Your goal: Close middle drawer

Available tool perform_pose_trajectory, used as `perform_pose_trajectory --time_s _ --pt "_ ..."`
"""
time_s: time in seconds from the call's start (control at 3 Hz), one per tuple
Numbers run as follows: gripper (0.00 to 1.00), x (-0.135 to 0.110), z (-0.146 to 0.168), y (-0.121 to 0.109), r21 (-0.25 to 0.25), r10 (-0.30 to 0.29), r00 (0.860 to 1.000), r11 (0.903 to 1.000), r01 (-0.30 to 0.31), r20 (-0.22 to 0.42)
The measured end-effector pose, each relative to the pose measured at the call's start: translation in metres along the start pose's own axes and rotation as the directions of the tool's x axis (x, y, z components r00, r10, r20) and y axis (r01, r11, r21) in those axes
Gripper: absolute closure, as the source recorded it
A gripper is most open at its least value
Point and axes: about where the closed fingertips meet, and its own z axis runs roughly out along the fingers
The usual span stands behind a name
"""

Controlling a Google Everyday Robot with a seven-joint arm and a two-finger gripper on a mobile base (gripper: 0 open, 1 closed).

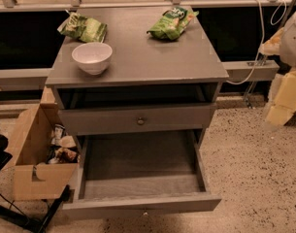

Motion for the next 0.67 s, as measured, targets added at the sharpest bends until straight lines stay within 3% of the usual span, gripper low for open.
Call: perform_pose_trajectory --time_s 0.67 --pt "0.0 0.004 0.016 0.002 0.012 0.008 1.0 0.9999 -0.007 -0.016"
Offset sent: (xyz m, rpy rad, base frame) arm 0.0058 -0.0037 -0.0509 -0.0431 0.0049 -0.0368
